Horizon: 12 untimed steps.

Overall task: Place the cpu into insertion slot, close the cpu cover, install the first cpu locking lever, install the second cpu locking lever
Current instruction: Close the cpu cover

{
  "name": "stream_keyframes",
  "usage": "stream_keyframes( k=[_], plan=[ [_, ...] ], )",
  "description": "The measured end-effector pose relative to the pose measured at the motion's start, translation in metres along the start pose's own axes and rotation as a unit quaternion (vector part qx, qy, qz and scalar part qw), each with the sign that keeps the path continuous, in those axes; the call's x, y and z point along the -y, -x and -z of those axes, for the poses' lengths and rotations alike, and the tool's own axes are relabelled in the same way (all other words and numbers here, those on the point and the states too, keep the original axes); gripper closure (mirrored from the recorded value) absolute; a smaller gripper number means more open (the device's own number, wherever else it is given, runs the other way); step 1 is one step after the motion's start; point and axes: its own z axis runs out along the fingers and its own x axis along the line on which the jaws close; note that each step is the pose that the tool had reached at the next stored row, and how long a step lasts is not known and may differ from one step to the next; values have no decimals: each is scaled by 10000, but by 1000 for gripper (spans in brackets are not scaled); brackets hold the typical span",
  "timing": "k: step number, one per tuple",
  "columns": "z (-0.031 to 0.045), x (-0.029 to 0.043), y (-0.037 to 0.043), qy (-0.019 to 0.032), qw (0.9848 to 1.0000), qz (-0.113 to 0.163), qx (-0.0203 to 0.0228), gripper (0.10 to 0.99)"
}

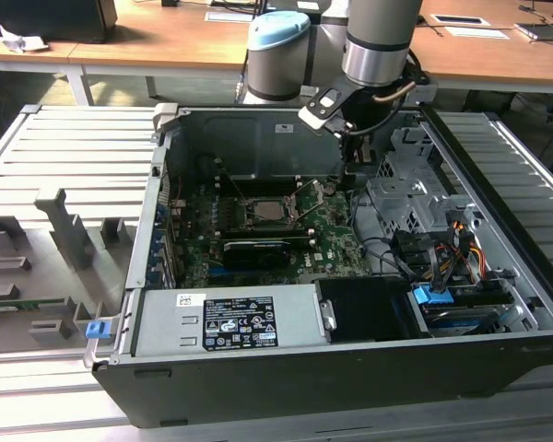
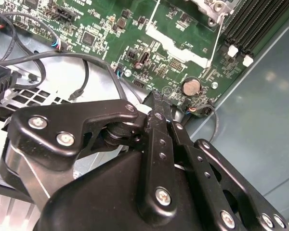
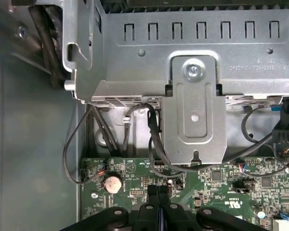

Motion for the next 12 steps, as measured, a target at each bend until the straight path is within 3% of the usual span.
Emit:
stream_keyframes(
  k=[6,12],
  plan=[
    [-38,-28,1,0,10000,-1,0,980],
    [-95,30,2,0,10000,-1,0,980]
  ],
)
